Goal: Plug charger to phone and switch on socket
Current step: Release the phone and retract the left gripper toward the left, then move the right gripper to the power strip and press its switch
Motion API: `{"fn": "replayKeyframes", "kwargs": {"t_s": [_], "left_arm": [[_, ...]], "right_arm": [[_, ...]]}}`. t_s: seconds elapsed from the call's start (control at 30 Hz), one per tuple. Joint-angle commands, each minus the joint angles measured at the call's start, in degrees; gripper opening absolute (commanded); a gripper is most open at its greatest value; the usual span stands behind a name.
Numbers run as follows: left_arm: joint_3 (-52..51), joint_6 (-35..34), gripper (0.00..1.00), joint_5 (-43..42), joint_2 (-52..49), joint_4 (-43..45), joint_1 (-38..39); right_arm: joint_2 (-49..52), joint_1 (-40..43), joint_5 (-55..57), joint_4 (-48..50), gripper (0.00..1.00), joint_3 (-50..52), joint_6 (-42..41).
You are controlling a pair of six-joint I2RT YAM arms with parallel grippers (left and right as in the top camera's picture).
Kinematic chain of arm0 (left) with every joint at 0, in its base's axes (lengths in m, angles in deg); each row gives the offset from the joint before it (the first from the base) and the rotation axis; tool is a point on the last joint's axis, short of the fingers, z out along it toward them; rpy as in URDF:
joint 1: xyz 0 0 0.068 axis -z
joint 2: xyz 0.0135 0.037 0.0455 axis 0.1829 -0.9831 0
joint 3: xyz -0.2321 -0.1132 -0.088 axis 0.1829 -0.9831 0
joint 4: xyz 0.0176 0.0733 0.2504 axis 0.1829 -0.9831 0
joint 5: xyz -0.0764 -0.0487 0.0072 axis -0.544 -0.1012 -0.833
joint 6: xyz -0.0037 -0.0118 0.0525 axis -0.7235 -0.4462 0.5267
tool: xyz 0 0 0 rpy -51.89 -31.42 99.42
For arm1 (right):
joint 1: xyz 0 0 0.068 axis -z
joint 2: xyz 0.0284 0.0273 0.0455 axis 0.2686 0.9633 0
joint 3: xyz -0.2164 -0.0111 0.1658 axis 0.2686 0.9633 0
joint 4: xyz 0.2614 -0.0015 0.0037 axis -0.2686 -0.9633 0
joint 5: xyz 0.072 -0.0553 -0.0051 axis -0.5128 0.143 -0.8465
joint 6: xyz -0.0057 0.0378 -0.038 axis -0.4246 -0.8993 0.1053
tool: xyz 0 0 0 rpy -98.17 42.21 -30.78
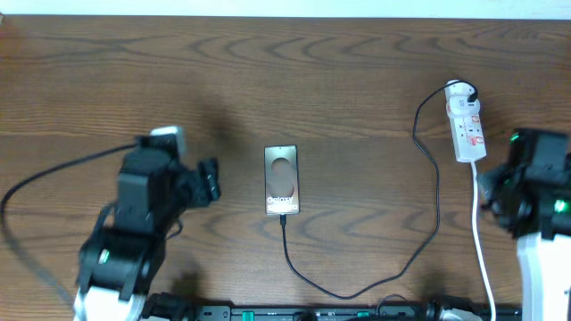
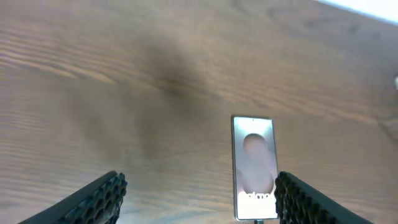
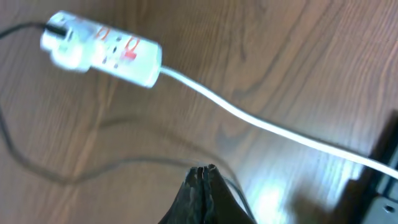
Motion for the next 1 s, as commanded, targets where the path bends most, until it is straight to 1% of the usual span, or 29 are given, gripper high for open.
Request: {"fn": "replayKeyframes", "kwargs": {"t_s": [0.0,0.03,0.07,0.2,0.23,0.27,0.5,0.63,0.7,0.83,0.97], "left_arm": [[0.3,1.0,0.78,4.7,7.9,-3.7,-0.1],[0.3,1.0,0.78,6.7,11.5,-6.3,-0.1],[0.3,1.0,0.78,7.6,13.0,-7.5,-0.1],[0.3,1.0,0.79,10.8,18.9,-11.7,-0.1],[0.3,1.0,0.95,10.8,20.1,-11.6,-0.1],[0.3,1.0,1.00,11.0,21.0,-11.4,-0.1],[0.3,1.0,1.00,11.2,22.3,-11.3,-0.1],[0.3,1.0,1.00,11.2,22.3,-12.9,-0.1],[0.3,1.0,1.00,11.2,22.3,-14.6,-0.1],[0.3,1.0,1.00,11.1,22.3,-18.0,-0.1],[0.3,1.0,0.99,11.2,22.3,-18.7,-0.1]], "right_arm": [[6.9,7.3,-8.0,4.0,0.01,-0.9,8.1],[10.6,9.5,-10.3,5.9,0.01,-1.4,8.7],[13.0,10.4,-11.1,7.0,0.01,-1.9,8.7],[21.9,11.4,-13.2,9.7,0.01,-7.0,9.8],[24.5,11.3,-13.2,9.7,0.01,-9.3,10.3],[26.7,11.3,-13.2,9.6,0.01,-11.6,10.9],[42.9,11.3,-16.7,7.0,0.01,-27.6,11.0],[49.9,11.3,-19.1,6.9,0.01,-33.9,11.0],[52.9,11.3,-19.5,6.6,0.01,-35.6,11.0],[57.8,11.3,-19.4,8.1,0.01,-35.8,11.1],[61.5,11.3,-22.2,12.4,0.01,-35.8,13.3]]}}
